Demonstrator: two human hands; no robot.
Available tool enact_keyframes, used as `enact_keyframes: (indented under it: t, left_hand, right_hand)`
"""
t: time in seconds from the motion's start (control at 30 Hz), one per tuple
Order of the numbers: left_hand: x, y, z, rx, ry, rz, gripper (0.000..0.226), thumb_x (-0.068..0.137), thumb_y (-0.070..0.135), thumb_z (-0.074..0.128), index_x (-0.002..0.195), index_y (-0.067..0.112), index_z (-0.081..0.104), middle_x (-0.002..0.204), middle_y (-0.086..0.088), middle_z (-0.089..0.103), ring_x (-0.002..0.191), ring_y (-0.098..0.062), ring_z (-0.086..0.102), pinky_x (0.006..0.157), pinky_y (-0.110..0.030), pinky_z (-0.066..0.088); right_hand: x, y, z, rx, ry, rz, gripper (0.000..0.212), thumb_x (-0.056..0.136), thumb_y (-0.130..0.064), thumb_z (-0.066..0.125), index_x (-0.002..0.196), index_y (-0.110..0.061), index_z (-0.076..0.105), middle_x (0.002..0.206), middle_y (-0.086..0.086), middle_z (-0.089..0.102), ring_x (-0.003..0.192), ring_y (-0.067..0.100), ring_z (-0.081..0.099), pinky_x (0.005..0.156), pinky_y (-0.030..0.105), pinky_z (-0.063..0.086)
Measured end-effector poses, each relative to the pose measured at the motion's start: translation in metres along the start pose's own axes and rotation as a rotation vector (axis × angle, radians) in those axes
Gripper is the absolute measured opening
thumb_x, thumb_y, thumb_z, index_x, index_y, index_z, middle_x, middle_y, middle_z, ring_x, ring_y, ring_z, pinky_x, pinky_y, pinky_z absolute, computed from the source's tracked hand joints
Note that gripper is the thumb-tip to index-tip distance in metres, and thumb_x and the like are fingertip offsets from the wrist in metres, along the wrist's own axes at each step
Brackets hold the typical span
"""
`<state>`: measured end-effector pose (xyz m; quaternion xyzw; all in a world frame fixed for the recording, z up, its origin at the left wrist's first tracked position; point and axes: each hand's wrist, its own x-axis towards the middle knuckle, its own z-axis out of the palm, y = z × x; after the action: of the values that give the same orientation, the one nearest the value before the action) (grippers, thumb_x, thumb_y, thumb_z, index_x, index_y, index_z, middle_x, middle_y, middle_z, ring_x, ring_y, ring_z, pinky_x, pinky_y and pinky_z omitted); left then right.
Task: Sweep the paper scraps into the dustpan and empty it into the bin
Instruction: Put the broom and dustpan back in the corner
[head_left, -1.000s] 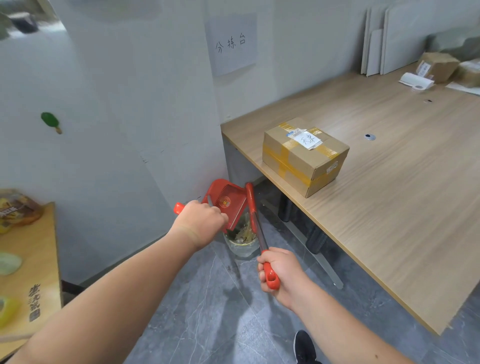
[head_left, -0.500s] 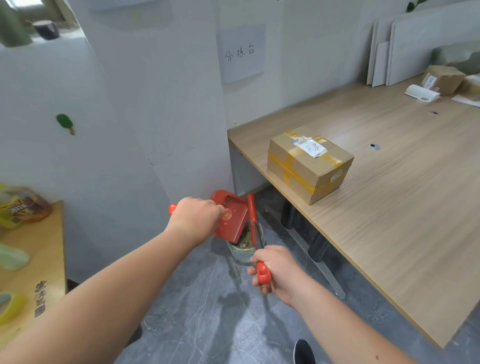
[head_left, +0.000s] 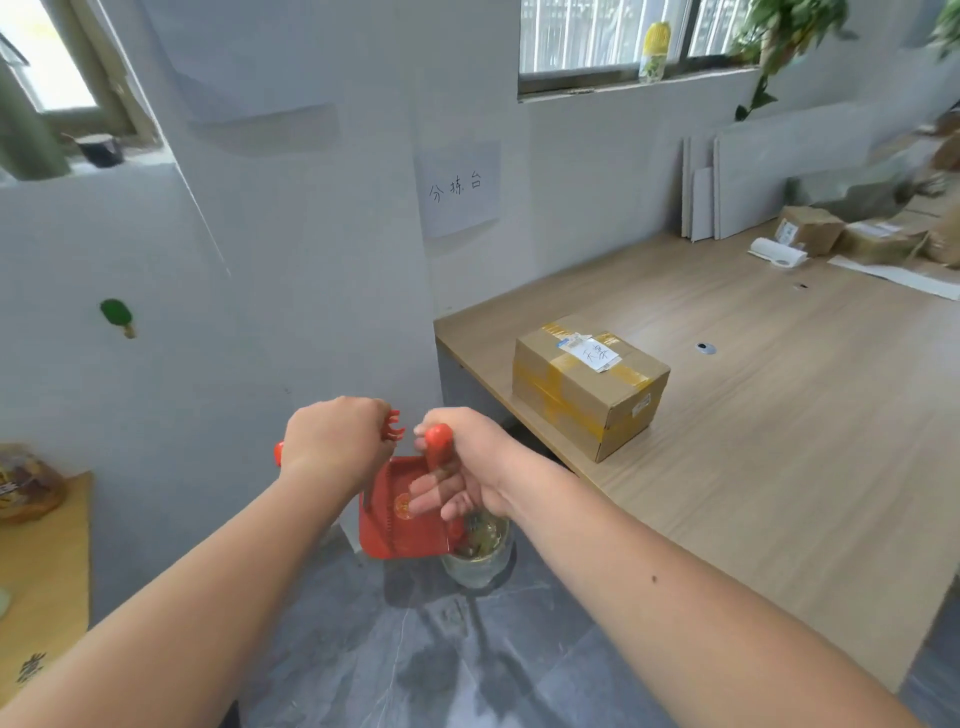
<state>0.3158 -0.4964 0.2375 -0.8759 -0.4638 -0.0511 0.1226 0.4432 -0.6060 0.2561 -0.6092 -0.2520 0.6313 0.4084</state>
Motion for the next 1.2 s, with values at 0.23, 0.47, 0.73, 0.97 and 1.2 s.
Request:
enact_keyframes:
  t: [0.23, 0.47, 0.73, 0.97, 1.2]
  left_hand:
    - [0.020, -0.015, -0.050, -0.030, -0.022, -0.091, 0.018, 0.086, 0.043, 0.054, 0.081, 0.029, 0.063, 0.068, 0.008, 0.057, 0.063, -0.022, 0.057, 0.056, -0.027, 0.041]
    - [0.020, -0.041, -0.065, 0.015, 0.046, -0.058, 0.031, 0.084, 0.059, 0.050, 0.077, 0.030, 0.060, 0.064, 0.010, 0.057, 0.060, -0.019, 0.059, 0.055, -0.028, 0.046]
    - [0.021, -0.055, -0.062, -0.060, 0.124, -0.069, 0.059, 0.072, 0.082, 0.030, 0.072, 0.032, 0.061, 0.062, 0.013, 0.057, 0.061, -0.016, 0.060, 0.057, -0.026, 0.046]
    - [0.044, -0.061, -0.064, -0.042, 0.035, -0.032, 0.048, 0.064, 0.083, 0.055, 0.082, 0.039, 0.058, 0.065, 0.020, 0.051, 0.068, -0.011, 0.056, 0.059, -0.026, 0.045]
    - [0.081, -0.062, -0.061, -0.049, 0.070, -0.092, 0.060, 0.074, 0.085, 0.032, 0.084, 0.034, 0.061, 0.071, 0.013, 0.062, 0.071, -0.015, 0.064, 0.064, -0.028, 0.050]
  right_hand:
    - [-0.007, -0.060, 0.024, -0.151, -0.014, -0.202, 0.098, 0.071, -0.096, 0.019, 0.096, -0.013, 0.064, 0.089, 0.026, 0.071, 0.074, 0.037, 0.073, 0.042, 0.024, 0.041]
    - [0.002, -0.091, 0.042, -0.516, 0.071, -0.633, 0.062, 0.089, -0.074, 0.044, 0.088, -0.013, 0.056, 0.075, 0.018, 0.074, 0.061, 0.030, 0.071, 0.041, 0.024, 0.043]
    - [0.019, -0.107, 0.047, -0.687, 0.215, -0.696, 0.029, 0.095, -0.040, 0.059, 0.099, -0.011, 0.063, 0.059, 0.004, 0.070, 0.046, 0.008, 0.061, 0.050, 0.025, 0.041]
    - [0.036, -0.124, 0.040, -0.857, 0.267, -0.736, 0.038, 0.092, -0.054, 0.061, 0.100, -0.018, 0.068, 0.105, 0.000, 0.072, 0.098, 0.021, 0.064, 0.088, 0.039, 0.051]
    - [0.077, -0.150, 0.044, -0.844, 0.283, -0.858, 0.038, 0.093, -0.054, 0.054, 0.071, -0.023, 0.052, 0.078, 0.003, 0.068, 0.079, 0.026, 0.064, 0.074, 0.040, 0.052]
